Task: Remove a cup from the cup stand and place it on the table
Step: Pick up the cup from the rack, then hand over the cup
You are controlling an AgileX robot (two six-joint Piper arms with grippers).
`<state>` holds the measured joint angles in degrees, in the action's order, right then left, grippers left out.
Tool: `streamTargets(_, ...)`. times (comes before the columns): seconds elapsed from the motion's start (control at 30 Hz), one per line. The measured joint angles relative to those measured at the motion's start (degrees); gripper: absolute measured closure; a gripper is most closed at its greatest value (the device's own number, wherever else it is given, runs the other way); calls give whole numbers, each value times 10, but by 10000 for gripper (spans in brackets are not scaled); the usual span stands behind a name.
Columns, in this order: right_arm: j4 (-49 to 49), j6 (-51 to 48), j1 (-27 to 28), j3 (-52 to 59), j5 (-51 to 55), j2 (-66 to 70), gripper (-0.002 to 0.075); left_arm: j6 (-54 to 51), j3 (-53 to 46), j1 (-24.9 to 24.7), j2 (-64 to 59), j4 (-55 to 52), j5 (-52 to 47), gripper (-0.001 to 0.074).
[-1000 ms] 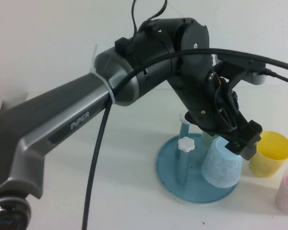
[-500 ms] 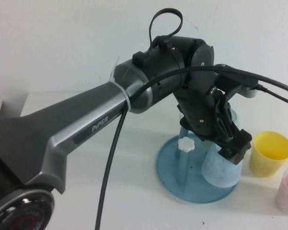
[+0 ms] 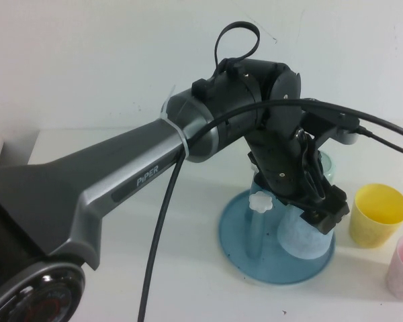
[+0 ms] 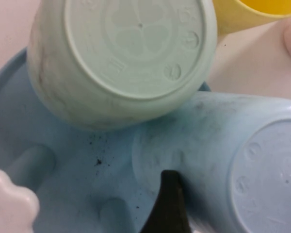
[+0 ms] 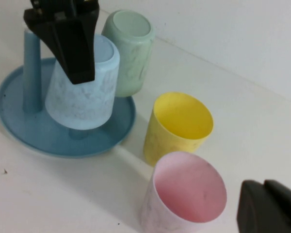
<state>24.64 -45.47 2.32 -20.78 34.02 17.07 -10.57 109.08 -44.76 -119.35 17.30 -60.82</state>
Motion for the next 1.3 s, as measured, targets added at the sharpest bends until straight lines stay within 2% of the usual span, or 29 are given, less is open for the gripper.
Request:
streamTargets(0.23, 2, 0, 0, 0, -3, 0, 729, -11, 12, 0, 0, -1, -31, 190)
streamTargets(0.47, 28, -1, 0, 0, -21, 0, 729, -13, 109, 0, -1, 9, -97, 190)
streamTargets(0.57, 81, -14, 0, 0, -56, 0, 729, -13, 157, 0, -1, 23, -102, 190)
streamTargets(0.8, 276, -63, 0, 0, -107, 0, 729, -16, 255, 0, 1, 44, -108, 190)
streamTargets(0.93, 416, -144, 0, -13, -107, 0, 723, -16, 287, 0, 8, 88, -111, 190)
streamTargets(1.03, 544, -249, 0, -28, -94, 0, 652, -16, 299, 0, 15, 136, -113, 190)
streamTargets(1.13, 672, -328, 0, -37, -90, 0, 517, -17, 305, 0, 18, 186, -113, 190)
streamTargets(1.3, 720, -354, 0, -38, -93, 0, 301, -20, 305, 0, 19, 267, -95, 190)
